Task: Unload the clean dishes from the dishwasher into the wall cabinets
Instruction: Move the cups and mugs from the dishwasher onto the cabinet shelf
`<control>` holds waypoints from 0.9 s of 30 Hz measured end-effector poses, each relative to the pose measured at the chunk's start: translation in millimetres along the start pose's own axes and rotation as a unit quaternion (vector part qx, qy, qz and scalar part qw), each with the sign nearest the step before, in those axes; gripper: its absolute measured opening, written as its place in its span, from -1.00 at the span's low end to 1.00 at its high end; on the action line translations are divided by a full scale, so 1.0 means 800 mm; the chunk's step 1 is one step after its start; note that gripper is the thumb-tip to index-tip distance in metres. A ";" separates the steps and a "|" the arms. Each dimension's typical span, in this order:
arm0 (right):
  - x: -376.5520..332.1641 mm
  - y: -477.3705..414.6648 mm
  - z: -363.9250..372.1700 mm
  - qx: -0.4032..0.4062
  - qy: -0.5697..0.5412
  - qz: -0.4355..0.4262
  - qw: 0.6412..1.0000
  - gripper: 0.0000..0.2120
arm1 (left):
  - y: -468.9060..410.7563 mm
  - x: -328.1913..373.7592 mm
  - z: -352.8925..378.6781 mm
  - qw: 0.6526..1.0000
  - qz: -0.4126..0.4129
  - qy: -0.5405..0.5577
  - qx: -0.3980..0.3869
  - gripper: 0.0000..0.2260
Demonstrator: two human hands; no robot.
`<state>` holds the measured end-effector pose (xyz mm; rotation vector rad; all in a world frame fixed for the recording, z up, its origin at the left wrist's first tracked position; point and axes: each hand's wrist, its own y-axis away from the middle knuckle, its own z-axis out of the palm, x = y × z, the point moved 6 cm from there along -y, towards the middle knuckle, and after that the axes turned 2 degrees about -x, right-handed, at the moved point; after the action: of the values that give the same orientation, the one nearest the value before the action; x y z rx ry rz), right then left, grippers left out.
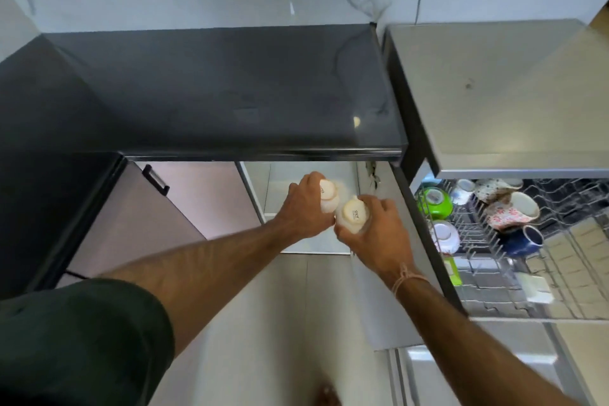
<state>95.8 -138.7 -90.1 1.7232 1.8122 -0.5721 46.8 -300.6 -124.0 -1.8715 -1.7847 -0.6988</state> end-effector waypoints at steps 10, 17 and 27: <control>0.086 -0.155 0.176 0.008 -0.002 0.027 1.000 -0.37 | -0.145 -0.176 0.107 0.999 0.004 -0.052 -0.014 -0.41; 0.136 -0.265 0.275 0.035 -0.004 0.006 0.999 -0.37 | -0.247 -0.279 0.165 0.999 0.019 -0.038 0.021 -0.37; 0.187 -0.384 0.332 0.130 -0.022 -0.043 0.990 -0.32 | -0.386 -0.339 0.198 0.996 0.038 -0.017 0.081 -0.56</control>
<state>-182.1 -225.2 -410.9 1.7880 1.8536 -0.9092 -262.4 -390.0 -424.5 -1.8413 -1.7273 -0.4816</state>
